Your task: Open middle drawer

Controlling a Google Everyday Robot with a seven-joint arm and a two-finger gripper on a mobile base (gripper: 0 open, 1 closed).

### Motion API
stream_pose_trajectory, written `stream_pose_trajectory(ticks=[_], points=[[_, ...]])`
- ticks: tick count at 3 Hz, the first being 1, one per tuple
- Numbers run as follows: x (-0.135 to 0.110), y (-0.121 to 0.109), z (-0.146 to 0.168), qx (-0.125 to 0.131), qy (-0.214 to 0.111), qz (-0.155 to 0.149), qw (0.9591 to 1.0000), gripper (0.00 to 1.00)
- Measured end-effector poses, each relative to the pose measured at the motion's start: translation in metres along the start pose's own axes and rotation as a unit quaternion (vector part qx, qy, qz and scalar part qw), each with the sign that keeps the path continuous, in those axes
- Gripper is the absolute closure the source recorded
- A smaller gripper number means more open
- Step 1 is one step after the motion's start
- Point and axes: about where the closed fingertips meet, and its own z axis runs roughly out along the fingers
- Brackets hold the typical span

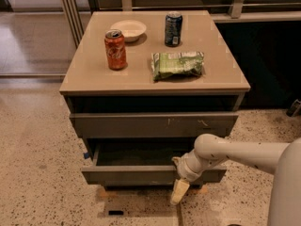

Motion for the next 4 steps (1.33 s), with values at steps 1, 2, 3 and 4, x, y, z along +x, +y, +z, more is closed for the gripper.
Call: stream_pose_trajectory(ticks=[1,2,3,4], points=[[-0.002,0.025,-0.006,-0.022,-0.004,0.000,0.9998,0.00],[0.005,0.060,-0.014,-0.058,-0.009,0.012,0.9982,0.00],[0.012,0.083,-0.019,-0.081,-0.014,0.021,0.9964,0.00],[0.012,0.083,-0.019,-0.081,-0.014,0.021,0.9964,0.00]])
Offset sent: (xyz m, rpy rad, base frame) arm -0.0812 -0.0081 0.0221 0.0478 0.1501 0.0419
